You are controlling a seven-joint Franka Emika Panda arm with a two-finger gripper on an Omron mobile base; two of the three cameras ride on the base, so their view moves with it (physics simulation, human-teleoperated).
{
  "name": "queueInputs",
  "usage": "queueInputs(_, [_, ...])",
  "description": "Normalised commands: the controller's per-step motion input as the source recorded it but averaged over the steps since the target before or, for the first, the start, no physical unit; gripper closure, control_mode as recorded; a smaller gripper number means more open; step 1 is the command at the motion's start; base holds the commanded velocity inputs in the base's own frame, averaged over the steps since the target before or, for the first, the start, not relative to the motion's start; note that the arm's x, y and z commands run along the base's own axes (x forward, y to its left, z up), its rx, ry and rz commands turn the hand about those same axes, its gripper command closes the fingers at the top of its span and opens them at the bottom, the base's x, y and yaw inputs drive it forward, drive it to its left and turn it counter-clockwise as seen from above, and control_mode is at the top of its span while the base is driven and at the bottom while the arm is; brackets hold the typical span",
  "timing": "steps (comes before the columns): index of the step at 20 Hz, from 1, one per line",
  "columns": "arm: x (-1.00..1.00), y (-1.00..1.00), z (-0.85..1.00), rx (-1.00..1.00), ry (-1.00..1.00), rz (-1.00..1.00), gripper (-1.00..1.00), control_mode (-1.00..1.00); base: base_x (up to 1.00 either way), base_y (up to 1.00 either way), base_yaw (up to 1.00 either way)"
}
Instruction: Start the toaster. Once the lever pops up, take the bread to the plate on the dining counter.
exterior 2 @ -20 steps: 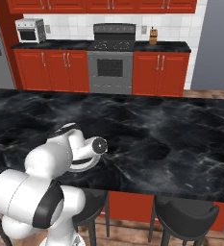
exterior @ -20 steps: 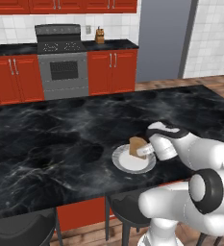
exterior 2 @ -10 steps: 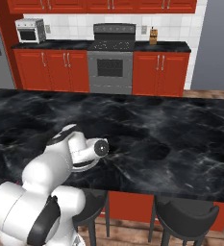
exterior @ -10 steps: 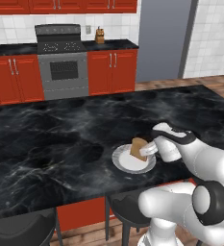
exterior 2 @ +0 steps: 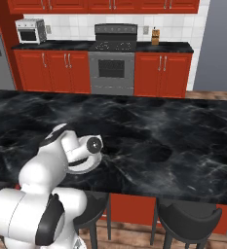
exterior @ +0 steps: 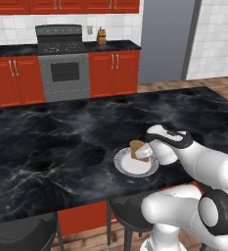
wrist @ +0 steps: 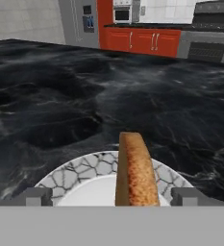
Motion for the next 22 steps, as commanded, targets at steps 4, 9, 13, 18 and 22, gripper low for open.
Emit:
queueInputs(4, [0.0, 0.33, 0.0, -0.03, -0.02, 0.0, -1.0, -1.0, 0.0, 0.0, 0.0])
queueInputs(9, [-0.06, -0.03, 0.06, 0.0, 0.0, 0.0, -1.0, -1.0, 0.0, 0.0, 0.0])
queueInputs(13, [-0.17, -0.29, 0.17, 0.0, 0.0, 0.0, -1.0, -1.0, 0.0, 0.0, 0.0])
queueInputs(18, [-0.27, -0.27, 0.19, 0.0, 0.0, 0.0, -1.0, -1.0, 0.0, 0.0, 0.0])
queueInputs(22, [-0.33, -0.07, 0.22, 0.0, 0.0, -0.01, -1.0, -1.0, 0.0, 0.0, 0.0])
